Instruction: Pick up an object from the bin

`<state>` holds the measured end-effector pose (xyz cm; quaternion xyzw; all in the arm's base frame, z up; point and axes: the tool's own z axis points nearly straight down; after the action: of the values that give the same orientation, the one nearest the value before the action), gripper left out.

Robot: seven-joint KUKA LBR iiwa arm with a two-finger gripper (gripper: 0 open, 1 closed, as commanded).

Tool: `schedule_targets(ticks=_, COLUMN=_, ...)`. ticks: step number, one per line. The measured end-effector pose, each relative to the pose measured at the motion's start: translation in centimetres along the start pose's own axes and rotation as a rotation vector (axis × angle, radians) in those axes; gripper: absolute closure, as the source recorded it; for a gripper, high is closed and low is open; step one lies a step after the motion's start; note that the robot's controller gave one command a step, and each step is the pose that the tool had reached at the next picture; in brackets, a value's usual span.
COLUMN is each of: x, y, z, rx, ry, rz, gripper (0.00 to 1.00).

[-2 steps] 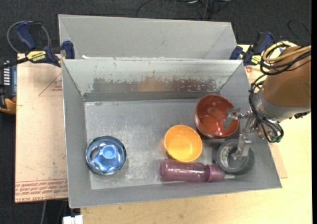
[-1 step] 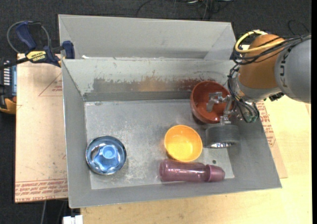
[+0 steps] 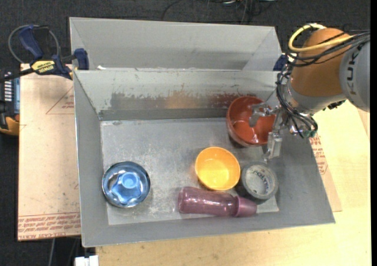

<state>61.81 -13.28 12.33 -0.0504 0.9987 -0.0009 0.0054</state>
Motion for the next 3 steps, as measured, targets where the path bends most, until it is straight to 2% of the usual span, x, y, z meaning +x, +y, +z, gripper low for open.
schedule_targets(ticks=1, x=-0.7, y=-0.8, z=4.0, rx=-0.001, ry=-0.005, rz=0.070, gripper=0.00)
schedule_targets(ticks=2, x=-3.3, y=0.3, z=5.7, rx=-0.003, ry=0.025, rz=0.191, gripper=0.00)
schedule_targets(ticks=3, x=-2.0, y=-2.5, z=5.5, rx=-0.007, ry=0.022, rz=-0.070, gripper=1.00)
